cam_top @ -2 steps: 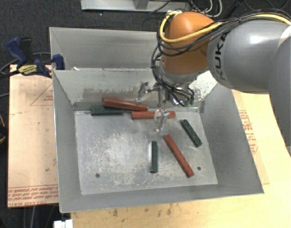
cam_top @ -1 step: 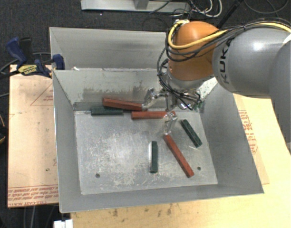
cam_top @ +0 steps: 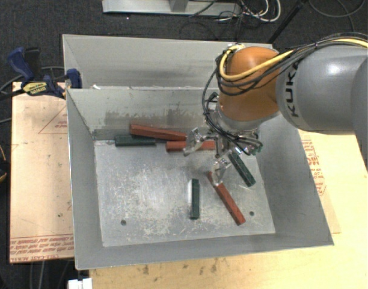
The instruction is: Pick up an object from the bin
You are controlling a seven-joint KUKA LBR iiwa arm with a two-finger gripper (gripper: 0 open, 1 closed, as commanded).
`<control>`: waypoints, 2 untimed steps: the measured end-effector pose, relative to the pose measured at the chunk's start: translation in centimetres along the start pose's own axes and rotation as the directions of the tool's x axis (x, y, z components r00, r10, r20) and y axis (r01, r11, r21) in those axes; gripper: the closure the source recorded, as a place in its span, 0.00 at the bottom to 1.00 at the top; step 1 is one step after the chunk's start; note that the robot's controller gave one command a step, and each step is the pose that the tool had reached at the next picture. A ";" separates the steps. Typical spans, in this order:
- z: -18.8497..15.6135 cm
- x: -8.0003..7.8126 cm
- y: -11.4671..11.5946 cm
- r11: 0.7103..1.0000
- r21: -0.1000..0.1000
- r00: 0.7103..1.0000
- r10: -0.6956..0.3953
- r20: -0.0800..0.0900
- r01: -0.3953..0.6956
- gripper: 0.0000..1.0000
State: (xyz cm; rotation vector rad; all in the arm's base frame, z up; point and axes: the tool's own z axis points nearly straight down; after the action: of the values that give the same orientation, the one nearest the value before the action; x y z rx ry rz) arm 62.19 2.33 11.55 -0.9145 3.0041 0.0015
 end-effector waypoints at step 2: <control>3.7 2.3 0.3 0.966 0.004 0.966 -0.260 0.008 0.260 0.00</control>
Offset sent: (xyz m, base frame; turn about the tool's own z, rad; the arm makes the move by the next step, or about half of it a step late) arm -0.0202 -0.0087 -0.0455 -0.4376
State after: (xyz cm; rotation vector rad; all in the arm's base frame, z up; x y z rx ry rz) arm 60.08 1.30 7.89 -1.2967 2.8506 0.0005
